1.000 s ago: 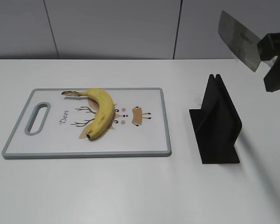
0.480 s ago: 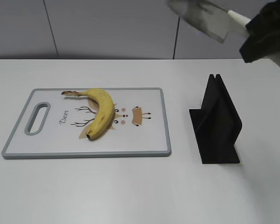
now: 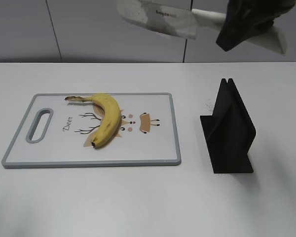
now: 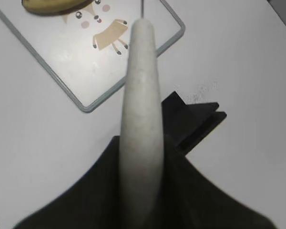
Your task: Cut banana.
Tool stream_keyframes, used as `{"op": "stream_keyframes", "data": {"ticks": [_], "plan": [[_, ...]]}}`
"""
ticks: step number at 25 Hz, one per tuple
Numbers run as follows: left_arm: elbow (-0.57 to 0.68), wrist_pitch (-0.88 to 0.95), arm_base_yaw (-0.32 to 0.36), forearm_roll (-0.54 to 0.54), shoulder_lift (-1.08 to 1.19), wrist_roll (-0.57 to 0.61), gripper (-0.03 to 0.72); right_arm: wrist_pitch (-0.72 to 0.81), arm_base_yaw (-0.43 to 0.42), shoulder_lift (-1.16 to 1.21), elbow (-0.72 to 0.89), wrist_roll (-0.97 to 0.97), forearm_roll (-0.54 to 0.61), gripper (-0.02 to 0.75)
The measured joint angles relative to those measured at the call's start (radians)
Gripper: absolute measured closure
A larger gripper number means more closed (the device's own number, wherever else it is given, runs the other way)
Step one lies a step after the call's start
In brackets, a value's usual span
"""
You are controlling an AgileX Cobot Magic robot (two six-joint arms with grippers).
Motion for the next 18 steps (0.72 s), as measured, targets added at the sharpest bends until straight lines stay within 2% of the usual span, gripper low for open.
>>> {"op": "stream_keyframes", "data": {"ticks": [9,14,18], "plan": [[-0.232,0.031,-0.087,-0.028,0.312,0.248,0.107,0.028,0.0,0.161,-0.096,-0.378,0.156,0.568],[-0.372,0.107,-0.094,-0.031,0.513,0.398,0.106,0.026,0.0,0.235,-0.097,-0.581,0.229,0.568],[-0.454,0.177,-0.094,-0.066,0.645,0.548,0.104,-0.011,0.0,0.284,-0.111,-0.688,0.336,0.568]]}}
